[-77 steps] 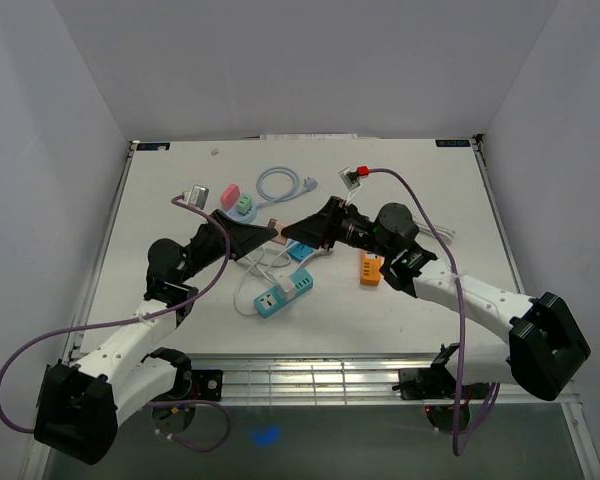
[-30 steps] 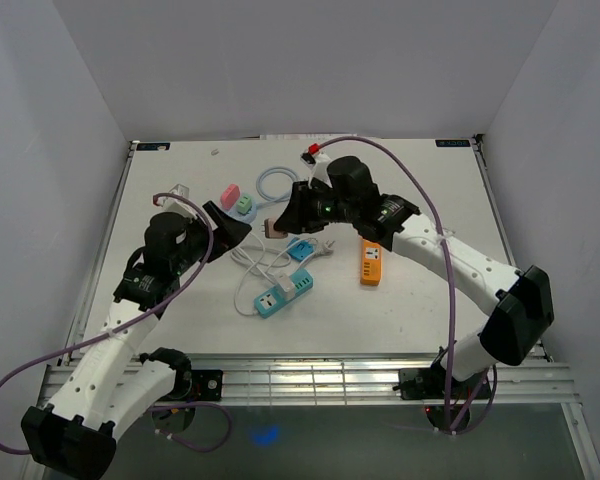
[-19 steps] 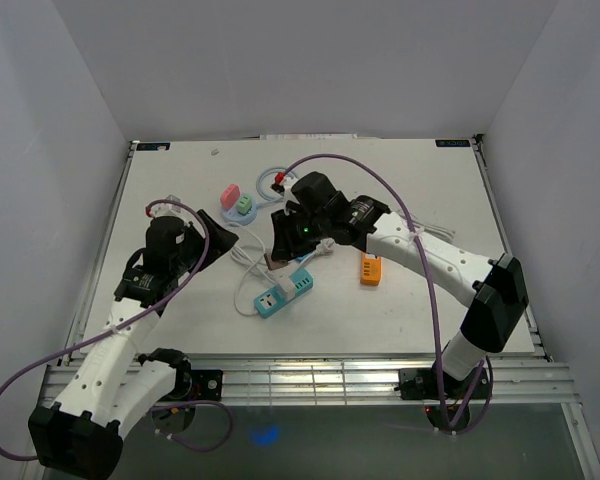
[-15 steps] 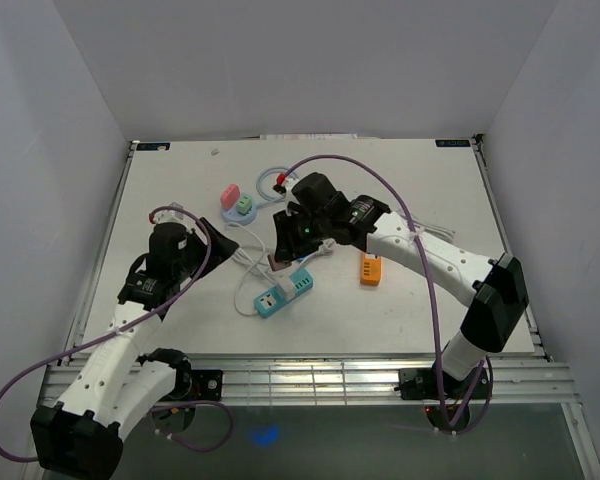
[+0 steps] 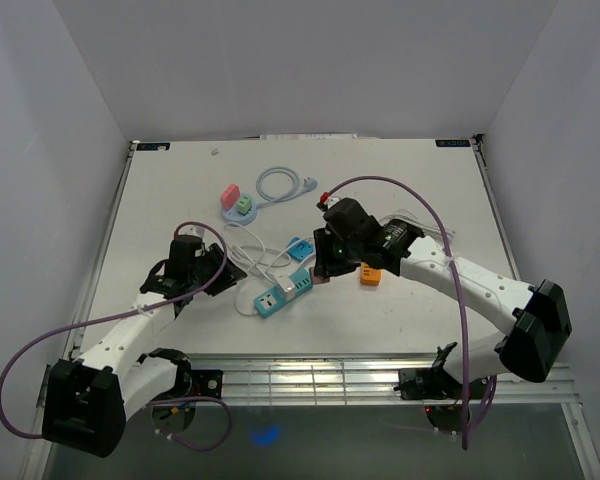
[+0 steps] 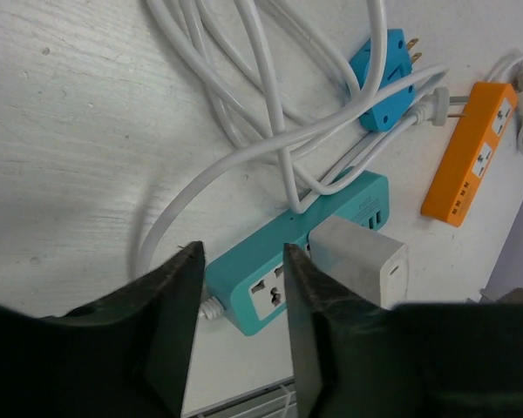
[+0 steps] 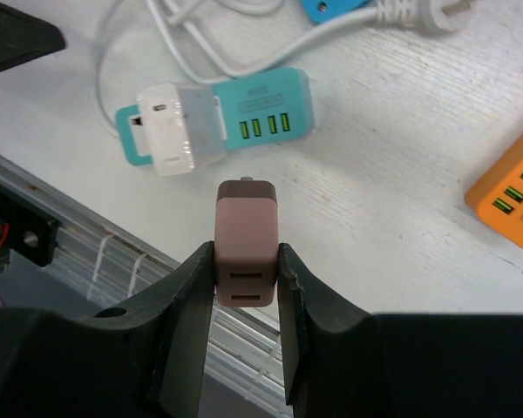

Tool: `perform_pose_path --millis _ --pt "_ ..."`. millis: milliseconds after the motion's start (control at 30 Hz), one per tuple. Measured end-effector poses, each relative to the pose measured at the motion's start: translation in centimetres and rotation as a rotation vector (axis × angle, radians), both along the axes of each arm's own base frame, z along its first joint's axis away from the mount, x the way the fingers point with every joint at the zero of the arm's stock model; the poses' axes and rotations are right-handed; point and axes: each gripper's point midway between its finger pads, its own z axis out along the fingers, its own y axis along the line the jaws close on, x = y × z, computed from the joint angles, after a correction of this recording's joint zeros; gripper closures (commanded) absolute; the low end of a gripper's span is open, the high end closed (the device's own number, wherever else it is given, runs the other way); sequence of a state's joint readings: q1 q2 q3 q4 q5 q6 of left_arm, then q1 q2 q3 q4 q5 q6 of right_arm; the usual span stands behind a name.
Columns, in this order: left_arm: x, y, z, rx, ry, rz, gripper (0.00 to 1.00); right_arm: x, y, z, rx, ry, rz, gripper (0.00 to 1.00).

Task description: Insert the plug

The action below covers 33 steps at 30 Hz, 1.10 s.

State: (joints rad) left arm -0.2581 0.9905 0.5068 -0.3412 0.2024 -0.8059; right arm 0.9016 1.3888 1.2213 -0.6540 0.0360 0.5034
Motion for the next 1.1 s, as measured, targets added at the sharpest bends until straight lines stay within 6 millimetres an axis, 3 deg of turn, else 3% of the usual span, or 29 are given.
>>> perform_pose_path --millis 133,300,500,800,1100 --pt "-0.2 -0.4 -0.5 -0.012 -0.004 -0.022 0.71 0.3 -1.4 -2.7 -0.066 0.036 -0.064 0.92" --pt "-1.0 -1.1 -2.2 -0.010 0.043 -0.045 0.80 1.3 -1.8 -4.4 -0.100 0.072 -0.152 0.92" --pt "-2.3 -1.3 -4.4 -0.002 0.105 -0.038 0.99 1.7 -1.6 -6.8 -0.124 0.151 -0.259 0.92" --pt "-2.6 -1.4 -5.8 0.017 0.156 -0.031 1.00 1.7 -1.0 -10.0 -0.140 0.245 -0.360 0.92" --pt "-3.4 -3.6 -6.4 0.000 0.172 -0.067 1.00 2.5 0.0 -11.3 -0.137 0.263 -0.372 0.92"
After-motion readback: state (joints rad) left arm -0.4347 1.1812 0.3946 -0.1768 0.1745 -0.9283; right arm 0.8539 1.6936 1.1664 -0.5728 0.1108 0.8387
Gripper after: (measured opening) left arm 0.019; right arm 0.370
